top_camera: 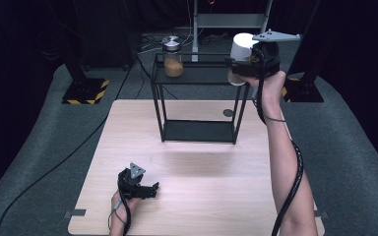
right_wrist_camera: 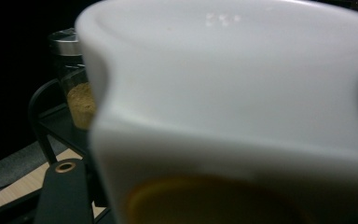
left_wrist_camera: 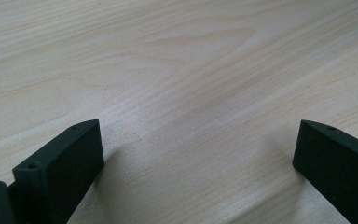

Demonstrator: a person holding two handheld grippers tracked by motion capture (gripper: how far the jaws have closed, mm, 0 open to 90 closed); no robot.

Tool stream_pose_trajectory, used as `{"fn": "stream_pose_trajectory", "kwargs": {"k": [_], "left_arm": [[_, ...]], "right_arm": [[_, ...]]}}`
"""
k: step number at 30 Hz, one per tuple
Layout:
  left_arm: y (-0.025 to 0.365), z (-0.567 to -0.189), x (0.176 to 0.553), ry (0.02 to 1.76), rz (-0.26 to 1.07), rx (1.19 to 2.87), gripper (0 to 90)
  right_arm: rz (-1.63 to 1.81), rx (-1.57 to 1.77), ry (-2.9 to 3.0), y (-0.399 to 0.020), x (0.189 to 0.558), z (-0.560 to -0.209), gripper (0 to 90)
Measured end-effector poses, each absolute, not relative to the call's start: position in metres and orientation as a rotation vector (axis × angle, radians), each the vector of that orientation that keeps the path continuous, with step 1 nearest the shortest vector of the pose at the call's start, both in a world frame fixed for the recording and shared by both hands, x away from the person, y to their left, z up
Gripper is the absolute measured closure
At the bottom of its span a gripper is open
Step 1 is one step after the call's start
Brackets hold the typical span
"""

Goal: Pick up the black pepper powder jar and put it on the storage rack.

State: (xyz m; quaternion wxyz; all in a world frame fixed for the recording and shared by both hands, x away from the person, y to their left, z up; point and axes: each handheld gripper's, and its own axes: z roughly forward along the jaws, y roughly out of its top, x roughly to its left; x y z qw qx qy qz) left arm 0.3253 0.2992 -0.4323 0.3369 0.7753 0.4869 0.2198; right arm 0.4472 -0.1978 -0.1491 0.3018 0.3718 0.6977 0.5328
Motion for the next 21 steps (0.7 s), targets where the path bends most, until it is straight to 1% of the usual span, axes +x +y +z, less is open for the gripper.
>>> {"fn": "stream_pose_trajectory", "kwargs": {"k": [6,21], "left_arm": [[0.299,-0.432,0.325,1.265,0.571,2.023,1.2],[0.3,-0.432,0.325,1.256,0.571,2.029,1.2]], "right_arm": [[1.379,1.041,1.857,-0.193,0.465,-0.148,29.8],[1.318,1.08,1.861,-0.182,0.484,-0.148,29.8]]}}
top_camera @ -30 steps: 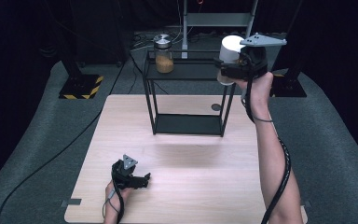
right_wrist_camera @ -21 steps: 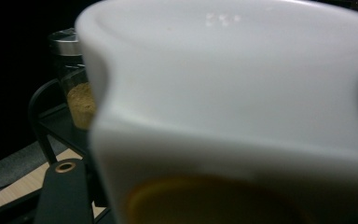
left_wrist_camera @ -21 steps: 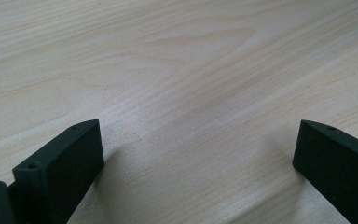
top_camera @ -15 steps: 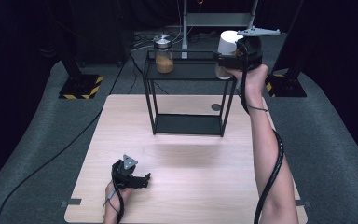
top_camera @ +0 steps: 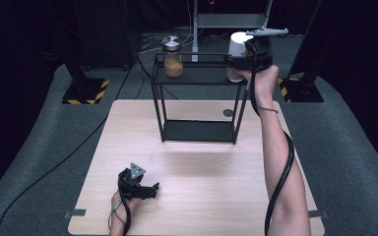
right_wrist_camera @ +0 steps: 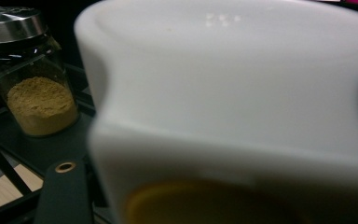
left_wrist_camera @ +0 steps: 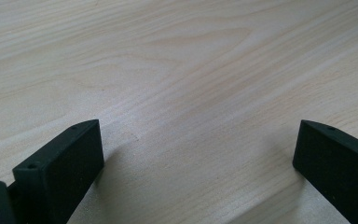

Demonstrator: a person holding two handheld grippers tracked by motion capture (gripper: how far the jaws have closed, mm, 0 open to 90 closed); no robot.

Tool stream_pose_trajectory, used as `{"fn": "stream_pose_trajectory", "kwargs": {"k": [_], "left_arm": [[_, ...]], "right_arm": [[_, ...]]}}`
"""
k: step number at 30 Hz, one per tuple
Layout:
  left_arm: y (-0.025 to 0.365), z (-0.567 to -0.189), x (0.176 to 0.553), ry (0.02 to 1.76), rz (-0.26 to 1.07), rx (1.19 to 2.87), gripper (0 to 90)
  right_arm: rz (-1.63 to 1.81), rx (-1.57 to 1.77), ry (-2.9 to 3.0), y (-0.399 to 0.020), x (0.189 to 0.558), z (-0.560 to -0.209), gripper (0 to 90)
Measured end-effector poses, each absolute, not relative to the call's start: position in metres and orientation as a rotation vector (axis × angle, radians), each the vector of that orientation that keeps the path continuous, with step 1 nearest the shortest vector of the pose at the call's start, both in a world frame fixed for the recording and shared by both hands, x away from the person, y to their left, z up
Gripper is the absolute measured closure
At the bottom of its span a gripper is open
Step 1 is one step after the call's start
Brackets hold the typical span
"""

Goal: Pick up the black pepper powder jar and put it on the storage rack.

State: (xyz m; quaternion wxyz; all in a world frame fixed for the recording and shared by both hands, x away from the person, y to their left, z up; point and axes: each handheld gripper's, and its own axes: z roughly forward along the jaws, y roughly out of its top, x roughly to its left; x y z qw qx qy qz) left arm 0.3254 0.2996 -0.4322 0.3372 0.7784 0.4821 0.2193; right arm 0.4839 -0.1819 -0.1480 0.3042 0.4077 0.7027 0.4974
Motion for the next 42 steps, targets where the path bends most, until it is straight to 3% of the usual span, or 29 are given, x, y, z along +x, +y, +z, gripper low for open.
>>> {"fn": "stream_pose_trajectory", "kwargs": {"k": [36,42], "left_arm": [[0.299,-0.432,0.325,1.251,0.574,2.03,1.2],[0.3,-0.432,0.325,1.25,0.572,2.031,1.4]], "right_arm": [[1.318,1.066,1.838,-0.179,0.485,-0.159,29.4],[1.22,1.062,1.793,-0.164,0.466,-0.158,8.0]]}}
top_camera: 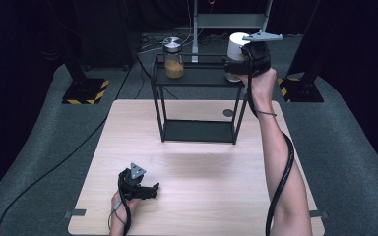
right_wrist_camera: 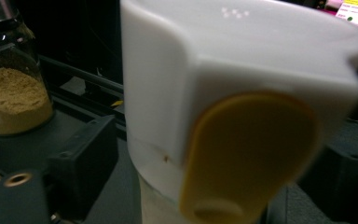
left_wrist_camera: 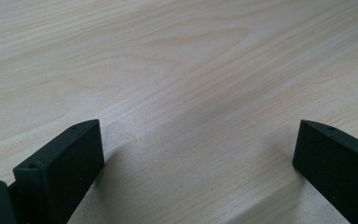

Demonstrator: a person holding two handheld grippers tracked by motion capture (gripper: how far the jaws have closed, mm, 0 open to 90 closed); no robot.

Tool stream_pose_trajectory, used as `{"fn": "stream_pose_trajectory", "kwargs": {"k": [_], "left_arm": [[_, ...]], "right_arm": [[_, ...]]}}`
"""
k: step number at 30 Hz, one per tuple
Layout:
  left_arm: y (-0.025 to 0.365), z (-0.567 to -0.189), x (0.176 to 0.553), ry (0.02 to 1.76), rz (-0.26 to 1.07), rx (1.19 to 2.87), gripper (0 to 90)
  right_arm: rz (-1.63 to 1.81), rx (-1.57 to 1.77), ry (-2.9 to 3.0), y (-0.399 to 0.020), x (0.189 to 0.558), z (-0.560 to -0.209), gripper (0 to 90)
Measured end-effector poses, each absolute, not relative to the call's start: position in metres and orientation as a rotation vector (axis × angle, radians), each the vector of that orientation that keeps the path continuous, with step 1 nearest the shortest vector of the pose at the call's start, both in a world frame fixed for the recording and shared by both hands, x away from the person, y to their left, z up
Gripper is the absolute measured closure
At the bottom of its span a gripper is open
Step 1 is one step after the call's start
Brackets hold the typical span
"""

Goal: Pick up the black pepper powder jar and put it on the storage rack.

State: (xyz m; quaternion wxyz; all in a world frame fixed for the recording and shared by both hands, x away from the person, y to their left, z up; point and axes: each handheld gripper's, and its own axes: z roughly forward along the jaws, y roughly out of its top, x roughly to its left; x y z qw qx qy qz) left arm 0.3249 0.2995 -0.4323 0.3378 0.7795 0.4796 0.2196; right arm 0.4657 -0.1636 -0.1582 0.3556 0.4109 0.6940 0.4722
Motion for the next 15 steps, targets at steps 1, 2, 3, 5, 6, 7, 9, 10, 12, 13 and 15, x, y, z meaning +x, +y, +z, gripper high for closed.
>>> {"fn": "stream_pose_trajectory", "kwargs": {"k": [1,2,3,5,6,7,9,10,12,13,15], "left_arm": [[0.3,-0.432,0.325,1.25,0.572,2.031,1.4],[0.3,-0.432,0.325,1.249,0.57,2.031,1.4],[0.3,-0.432,0.325,1.249,0.569,2.031,1.4],[0.3,-0.432,0.325,1.249,0.57,2.031,1.4],[0.3,-0.432,0.325,1.249,0.57,2.031,1.4],[0.3,-0.432,0.325,1.249,0.569,2.031,1.4],[0.3,-0.432,0.325,1.249,0.569,2.031,1.4],[0.3,-0.432,0.325,1.249,0.569,2.031,1.4],[0.3,-0.432,0.325,1.25,0.569,2.031,1.4],[0.3,-0.432,0.325,1.249,0.57,2.031,1.4],[0.3,-0.432,0.325,1.249,0.569,2.032,1.4]], "right_arm": [[1.22,1.062,1.793,-0.164,0.466,-0.158,8.0],[1.205,1.067,1.807,-0.165,0.463,-0.155,6.2],[1.179,1.079,1.821,-0.166,0.46,-0.15,2.4],[1.171,1.086,1.834,-0.168,0.458,-0.147,1.1],[1.152,1.098,1.874,-0.171,0.457,-0.142,0.0],[1.13,1.104,1.9,-0.172,0.456,-0.139,0.0],[1.103,1.105,1.94,-0.177,0.453,-0.136,0.0],[1.082,1.099,1.991,-0.182,0.448,-0.134,0.0],[1.041,1.084,2.049,-0.186,0.443,-0.134,0.0],[1.028,1.071,2.073,-0.188,0.439,-0.136,0.0],[0.998,1.042,2.113,-0.192,0.43,-0.143,0.0]]}}
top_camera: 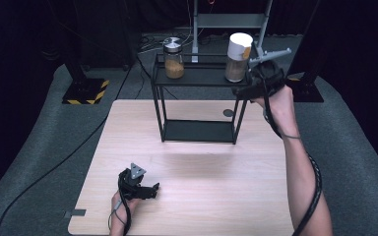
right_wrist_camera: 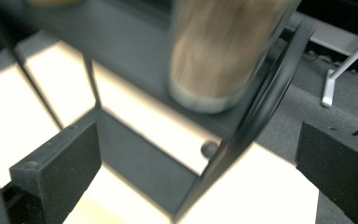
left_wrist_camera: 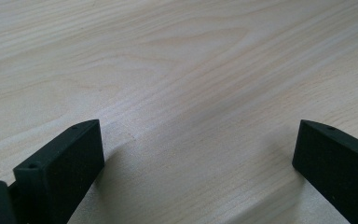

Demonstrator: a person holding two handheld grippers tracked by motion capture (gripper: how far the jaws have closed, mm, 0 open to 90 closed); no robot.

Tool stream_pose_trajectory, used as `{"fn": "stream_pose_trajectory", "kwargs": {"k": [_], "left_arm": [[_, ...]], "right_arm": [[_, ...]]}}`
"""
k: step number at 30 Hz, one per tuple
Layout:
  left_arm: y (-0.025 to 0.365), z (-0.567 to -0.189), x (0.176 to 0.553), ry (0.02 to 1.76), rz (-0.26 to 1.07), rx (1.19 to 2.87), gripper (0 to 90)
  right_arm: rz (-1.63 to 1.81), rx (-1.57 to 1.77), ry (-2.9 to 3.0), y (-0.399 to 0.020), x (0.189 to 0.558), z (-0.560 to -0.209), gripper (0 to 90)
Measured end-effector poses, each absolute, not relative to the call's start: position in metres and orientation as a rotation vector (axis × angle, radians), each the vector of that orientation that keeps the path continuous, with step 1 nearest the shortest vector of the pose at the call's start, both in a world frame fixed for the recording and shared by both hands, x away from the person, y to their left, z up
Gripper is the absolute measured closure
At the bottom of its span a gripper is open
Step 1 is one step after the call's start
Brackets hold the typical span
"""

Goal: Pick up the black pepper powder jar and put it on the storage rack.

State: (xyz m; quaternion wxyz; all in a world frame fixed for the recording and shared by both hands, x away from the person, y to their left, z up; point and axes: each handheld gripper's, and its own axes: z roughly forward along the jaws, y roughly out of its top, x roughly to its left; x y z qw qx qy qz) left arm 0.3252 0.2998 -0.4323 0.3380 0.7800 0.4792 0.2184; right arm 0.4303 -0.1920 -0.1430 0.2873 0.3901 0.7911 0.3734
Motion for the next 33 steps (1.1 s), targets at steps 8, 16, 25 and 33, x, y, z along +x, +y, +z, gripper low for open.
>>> {"fn": "stream_pose_trajectory", "kwargs": {"k": [8,16,25,33], "left_arm": [[0.299,-0.432,0.325,1.248,0.572,2.033,1.3],[0.299,-0.432,0.325,1.252,0.575,2.032,1.2],[0.298,-0.432,0.326,1.249,0.575,2.032,1.2],[0.3,-0.432,0.329,1.25,0.554,2.028,1.1]], "right_arm": [[0.936,1.003,2.206,-0.21,0.392,-0.222,0.0],[1.004,1.145,2.2,-0.246,0.355,-0.355,0.0],[1.04,1.301,2.153,-0.274,0.32,-0.426,0.0],[1.024,1.3,2.157,-0.274,0.31,-0.434,0.0]]}}
